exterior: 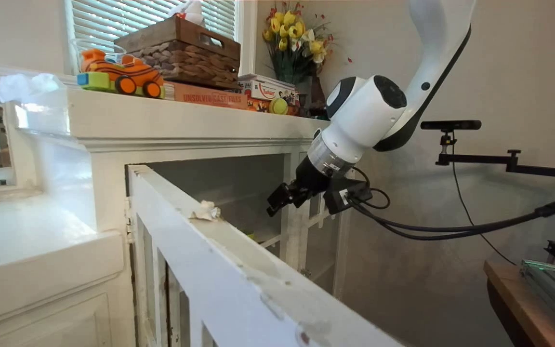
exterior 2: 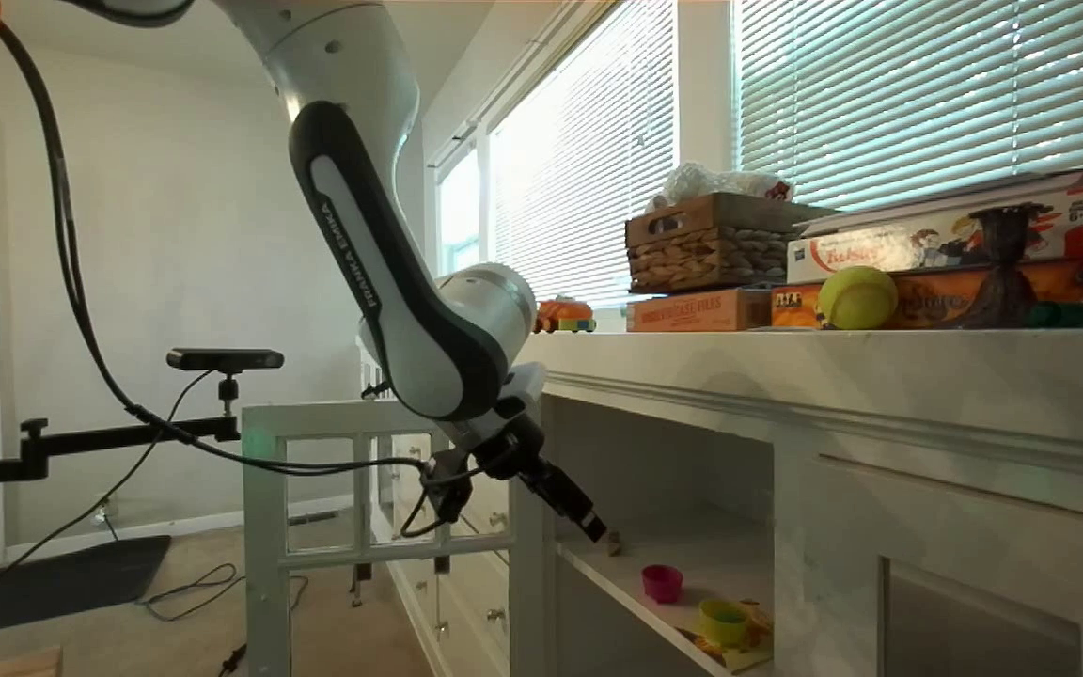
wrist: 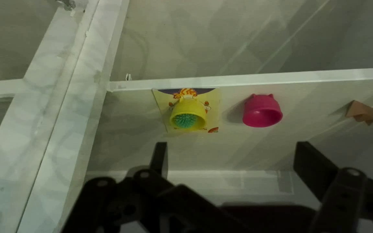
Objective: Place the stacked bowls in the cabinet then unstack them.
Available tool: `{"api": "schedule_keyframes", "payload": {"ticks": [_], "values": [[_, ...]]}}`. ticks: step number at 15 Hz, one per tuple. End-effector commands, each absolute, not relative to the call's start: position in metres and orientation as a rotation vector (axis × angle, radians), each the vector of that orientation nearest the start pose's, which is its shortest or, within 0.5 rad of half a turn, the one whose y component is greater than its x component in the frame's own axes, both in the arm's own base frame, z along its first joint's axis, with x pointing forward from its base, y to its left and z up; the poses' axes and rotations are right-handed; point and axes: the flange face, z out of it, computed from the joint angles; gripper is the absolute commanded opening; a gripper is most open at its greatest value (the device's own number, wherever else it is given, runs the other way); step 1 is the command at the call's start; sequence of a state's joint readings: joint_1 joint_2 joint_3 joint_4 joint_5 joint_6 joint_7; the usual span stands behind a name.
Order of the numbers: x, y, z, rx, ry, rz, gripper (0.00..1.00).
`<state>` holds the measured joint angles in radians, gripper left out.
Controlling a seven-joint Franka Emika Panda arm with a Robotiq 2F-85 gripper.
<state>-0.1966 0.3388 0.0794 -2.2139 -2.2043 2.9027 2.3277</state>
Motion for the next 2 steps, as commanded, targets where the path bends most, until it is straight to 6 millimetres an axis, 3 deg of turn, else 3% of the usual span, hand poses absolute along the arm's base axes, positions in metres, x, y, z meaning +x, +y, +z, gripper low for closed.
{"api": "schedule_keyframes", "payload": {"ticks": [1,2], "values": [[0.5039,-0.0087,0.2148,-3.041,0.461,-1.182,1.00],[0.5013,-0.0077,0.2206,-3.036,0.449,-1.186,1.00]]}}
